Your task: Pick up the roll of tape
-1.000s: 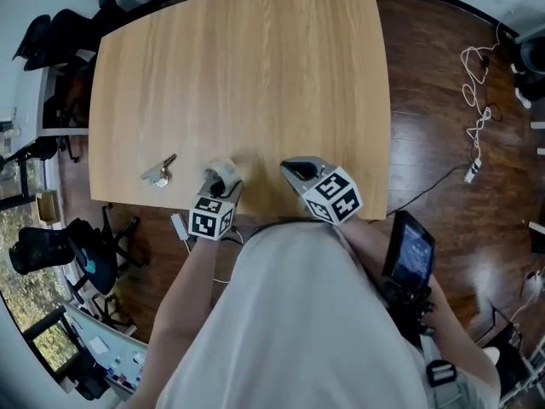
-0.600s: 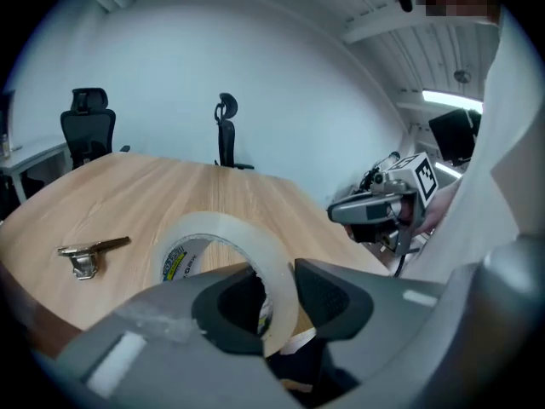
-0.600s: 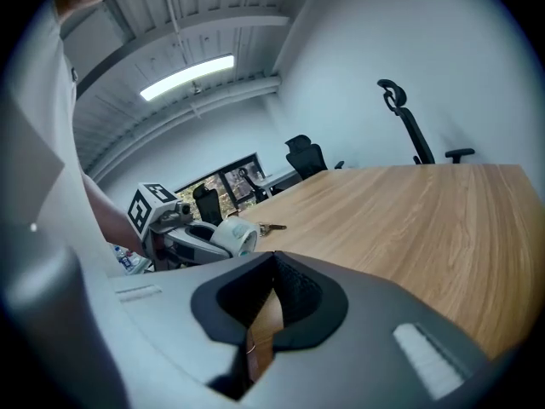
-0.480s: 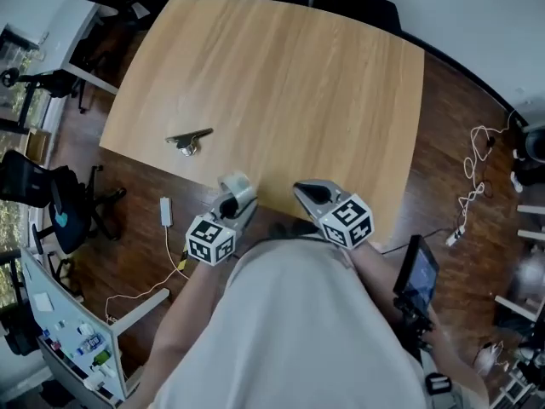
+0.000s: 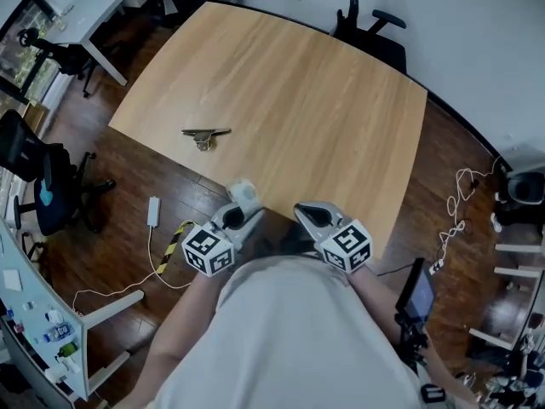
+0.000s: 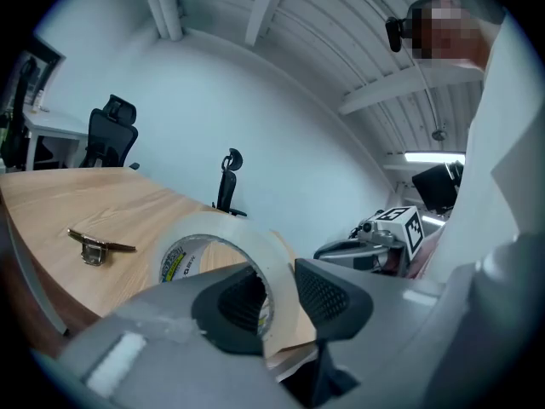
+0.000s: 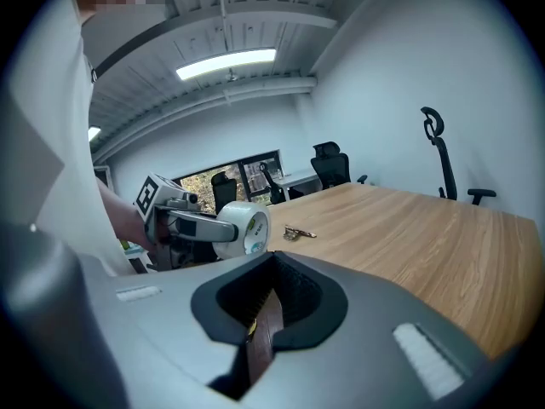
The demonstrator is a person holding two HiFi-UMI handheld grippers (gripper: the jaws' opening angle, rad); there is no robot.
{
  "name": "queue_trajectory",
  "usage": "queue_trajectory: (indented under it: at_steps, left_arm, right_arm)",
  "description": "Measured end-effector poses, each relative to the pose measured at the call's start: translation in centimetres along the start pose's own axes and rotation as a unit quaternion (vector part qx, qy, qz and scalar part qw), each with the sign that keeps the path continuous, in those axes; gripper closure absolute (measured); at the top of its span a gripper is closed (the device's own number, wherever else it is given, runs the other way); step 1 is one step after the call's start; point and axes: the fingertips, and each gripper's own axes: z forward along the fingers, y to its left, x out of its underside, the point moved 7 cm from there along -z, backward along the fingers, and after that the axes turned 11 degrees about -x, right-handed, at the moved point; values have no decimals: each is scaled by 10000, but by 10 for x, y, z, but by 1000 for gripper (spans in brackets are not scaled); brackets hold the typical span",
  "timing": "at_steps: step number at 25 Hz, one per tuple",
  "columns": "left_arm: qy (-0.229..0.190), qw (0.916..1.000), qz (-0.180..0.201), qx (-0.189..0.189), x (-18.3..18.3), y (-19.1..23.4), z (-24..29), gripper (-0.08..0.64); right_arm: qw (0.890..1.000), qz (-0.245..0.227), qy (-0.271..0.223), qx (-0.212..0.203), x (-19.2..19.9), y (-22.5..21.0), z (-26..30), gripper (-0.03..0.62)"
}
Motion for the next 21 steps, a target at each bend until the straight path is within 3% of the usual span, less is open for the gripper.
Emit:
queue_trajectory:
  at_steps: [16,21]
  left_arm:
    - [-138,9992,72,379,30,-15,-43,446]
    - [-181,9989,79,419,33,-24,-47,446]
  right_arm:
    - [9997,-166,-50,169,18,48,6,586]
    - [9989,-397,176,183,18,55,6,586]
